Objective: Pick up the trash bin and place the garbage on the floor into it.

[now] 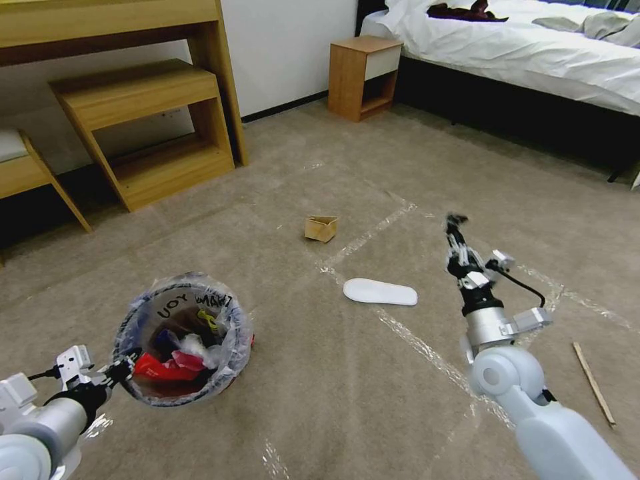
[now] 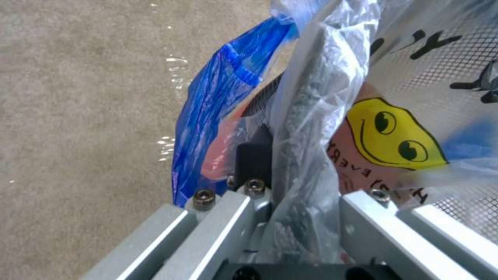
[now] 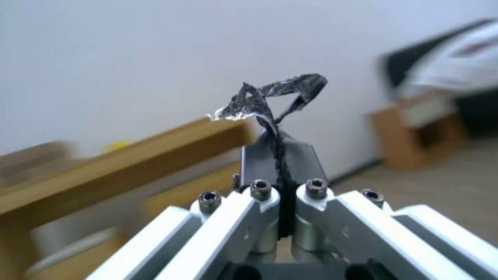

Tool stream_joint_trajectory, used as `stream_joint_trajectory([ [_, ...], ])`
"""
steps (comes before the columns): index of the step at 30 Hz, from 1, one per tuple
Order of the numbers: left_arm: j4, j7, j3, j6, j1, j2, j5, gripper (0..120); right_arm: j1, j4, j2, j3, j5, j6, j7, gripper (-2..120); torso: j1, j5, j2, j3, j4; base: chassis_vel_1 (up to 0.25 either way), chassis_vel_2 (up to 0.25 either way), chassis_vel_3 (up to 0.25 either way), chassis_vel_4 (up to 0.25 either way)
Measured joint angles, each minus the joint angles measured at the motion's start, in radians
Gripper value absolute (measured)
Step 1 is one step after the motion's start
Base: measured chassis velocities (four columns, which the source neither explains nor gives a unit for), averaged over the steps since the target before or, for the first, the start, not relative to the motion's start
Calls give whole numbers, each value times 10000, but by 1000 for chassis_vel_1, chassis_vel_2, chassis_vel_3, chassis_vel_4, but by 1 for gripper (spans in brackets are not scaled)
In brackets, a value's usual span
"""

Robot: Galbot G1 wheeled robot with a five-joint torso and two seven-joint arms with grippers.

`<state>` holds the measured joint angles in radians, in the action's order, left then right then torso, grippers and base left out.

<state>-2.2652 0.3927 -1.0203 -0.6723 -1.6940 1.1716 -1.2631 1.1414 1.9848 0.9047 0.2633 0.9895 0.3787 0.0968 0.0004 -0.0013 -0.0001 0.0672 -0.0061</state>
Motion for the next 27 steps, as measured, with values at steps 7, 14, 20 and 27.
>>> stream_joint_trajectory([
  [7, 73, 106, 214, -111, 261, -205, -220, 0, -309, 1360, -1333, -1230, 139, 206, 1022, 0, 0, -2, 0, 0, -4, 0, 0, 0, 0],
  [14, 83, 250, 389, -274, 423, -403, -541, 0, -1171, 2150, -2942, -3097, 109, 171, 1273, 0, 0, 0, 0, 0, -3, 0, 0, 0, 0],
  [20, 0, 402, 535, -545, 524, -894, -1105, 0, -3973, 1998, -3607, -5982, 188, 91, 1471, 0, 1, 0, 0, 1, -2, 0, 0, 0, 0],
  [27, 32, 818, 718, -642, 566, -1466, -1959, 0, -6073, 1636, -3168, -8159, 339, -29, 1528, 0, 1, -2, 0, 1, -1, 0, 0, 0, 0],
])
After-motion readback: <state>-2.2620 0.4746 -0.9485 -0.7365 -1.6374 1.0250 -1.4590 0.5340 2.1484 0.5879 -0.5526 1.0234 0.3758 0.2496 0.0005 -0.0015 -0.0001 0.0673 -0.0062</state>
